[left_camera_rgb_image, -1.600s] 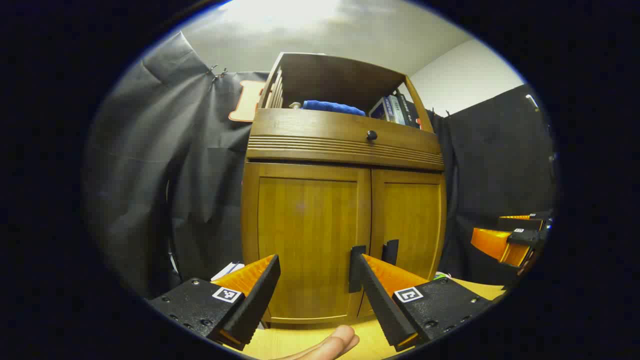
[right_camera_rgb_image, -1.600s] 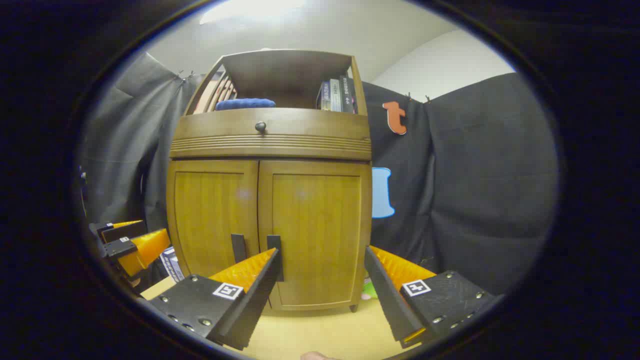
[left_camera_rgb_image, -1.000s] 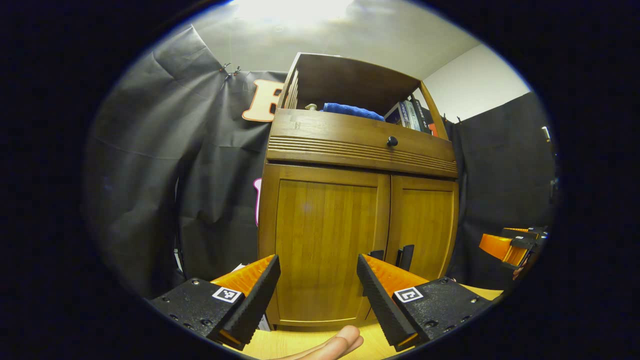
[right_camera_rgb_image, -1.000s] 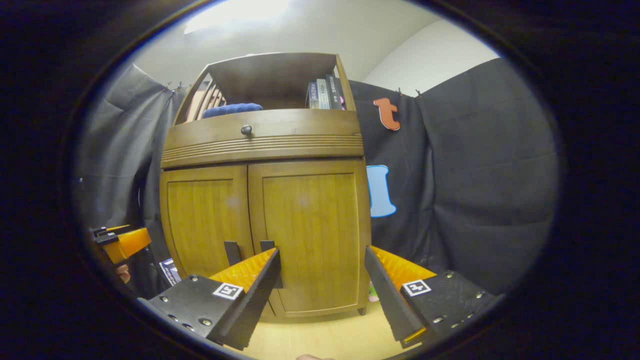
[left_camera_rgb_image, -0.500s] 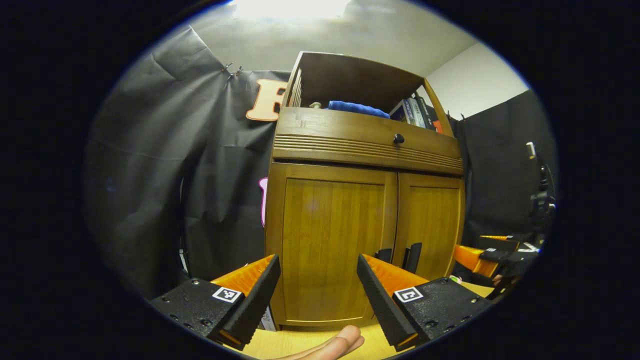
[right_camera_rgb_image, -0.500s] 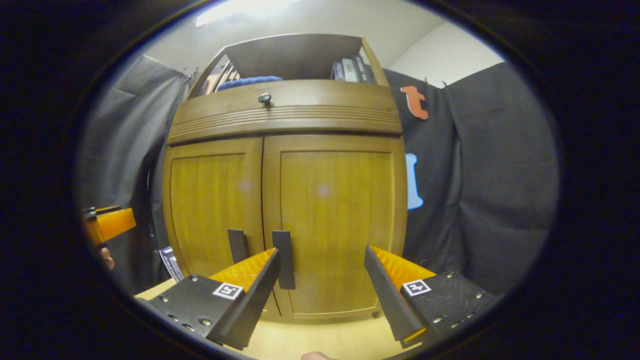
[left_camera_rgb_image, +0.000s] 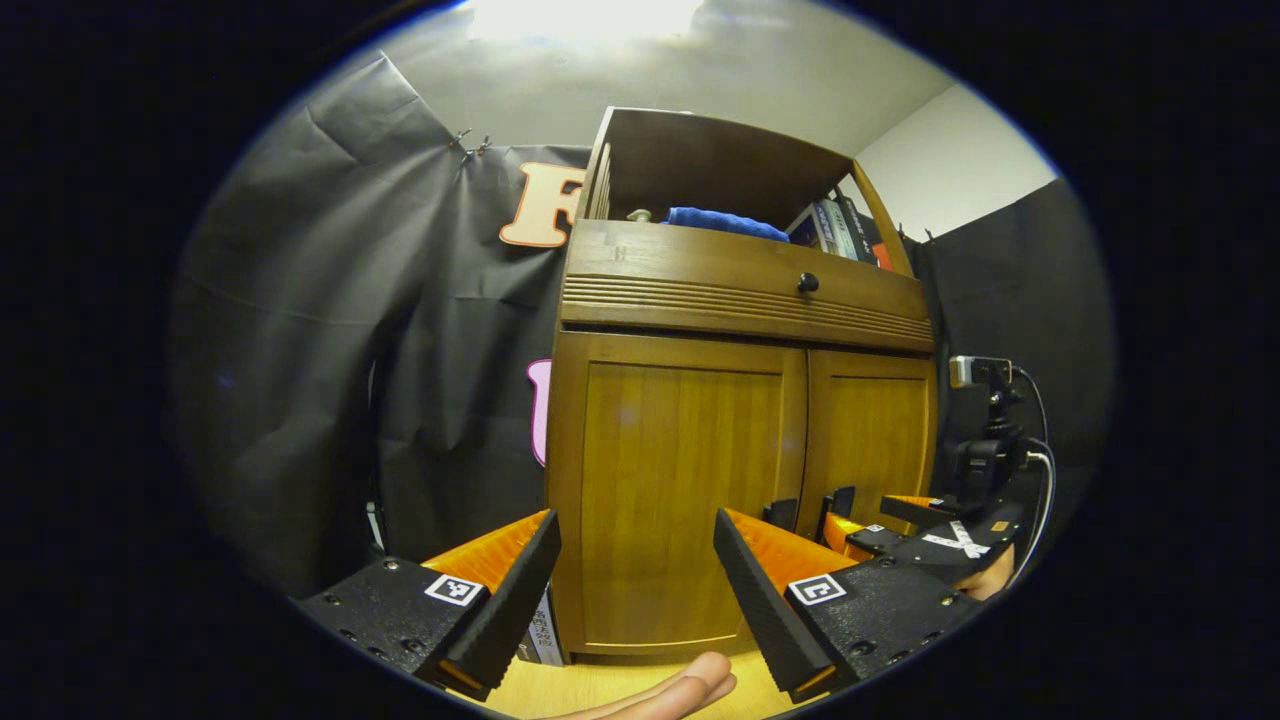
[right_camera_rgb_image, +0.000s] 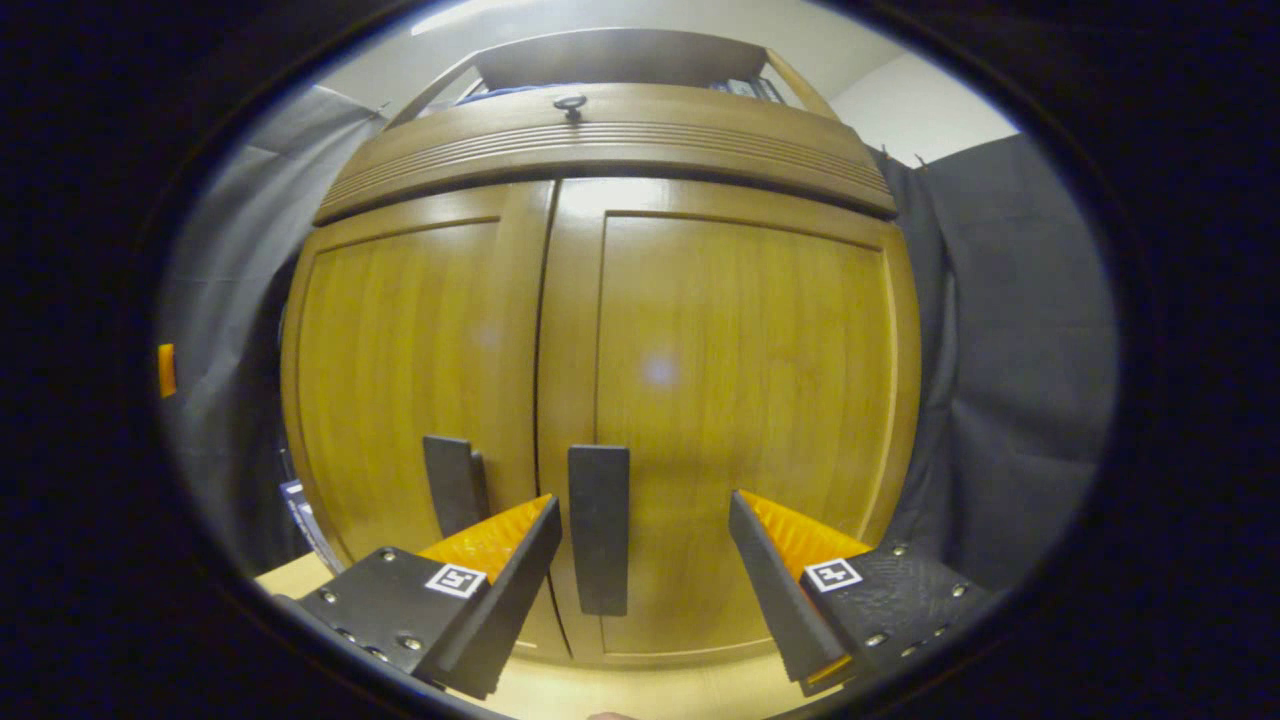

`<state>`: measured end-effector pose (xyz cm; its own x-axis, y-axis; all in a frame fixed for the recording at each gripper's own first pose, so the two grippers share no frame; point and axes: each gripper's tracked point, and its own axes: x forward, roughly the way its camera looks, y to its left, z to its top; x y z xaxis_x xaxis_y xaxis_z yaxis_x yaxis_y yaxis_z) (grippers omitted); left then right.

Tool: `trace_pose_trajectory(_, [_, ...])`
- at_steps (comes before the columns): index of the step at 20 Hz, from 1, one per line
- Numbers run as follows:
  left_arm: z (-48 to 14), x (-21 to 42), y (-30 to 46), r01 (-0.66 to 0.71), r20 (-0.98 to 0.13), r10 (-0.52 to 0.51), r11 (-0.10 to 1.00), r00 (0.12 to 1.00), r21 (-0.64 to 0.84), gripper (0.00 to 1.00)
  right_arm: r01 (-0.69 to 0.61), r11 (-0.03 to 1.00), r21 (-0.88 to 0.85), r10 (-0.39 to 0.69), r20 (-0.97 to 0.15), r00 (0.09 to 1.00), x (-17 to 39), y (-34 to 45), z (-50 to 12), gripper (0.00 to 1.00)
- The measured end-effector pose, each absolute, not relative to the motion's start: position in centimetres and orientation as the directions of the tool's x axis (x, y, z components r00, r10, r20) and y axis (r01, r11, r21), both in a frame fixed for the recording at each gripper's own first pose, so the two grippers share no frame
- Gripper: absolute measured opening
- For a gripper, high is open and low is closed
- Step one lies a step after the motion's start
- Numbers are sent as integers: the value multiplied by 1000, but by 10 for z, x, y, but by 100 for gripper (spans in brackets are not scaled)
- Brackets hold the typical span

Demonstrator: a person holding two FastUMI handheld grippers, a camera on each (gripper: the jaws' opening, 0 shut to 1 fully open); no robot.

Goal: Open the right door of the double-door shoe cabinet with the right hand, and open the left door with the left hand.

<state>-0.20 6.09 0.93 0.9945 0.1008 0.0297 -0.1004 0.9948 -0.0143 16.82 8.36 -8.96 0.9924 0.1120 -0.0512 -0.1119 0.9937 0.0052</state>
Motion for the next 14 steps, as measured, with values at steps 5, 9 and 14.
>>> trace_pose_trajectory(5, [18, -6, 65, -104, 58, 106, 994, 993, -25, 92, -162, 986, 44, 164, -56, 985, 182, 100, -97, 78])
trace_pose_trajectory(9, [14, -5, 65, -107, 43, 109, 994, 993, -31, 92, -181, 983, 20, 182, -69, 981, 183, 114, -103, 45])
trace_pose_trajectory(14, [11, -2, 64, -110, 35, 111, 994, 993, -26, 92, -234, 972, 32, 236, -102, 966, 175, 114, -101, 25])
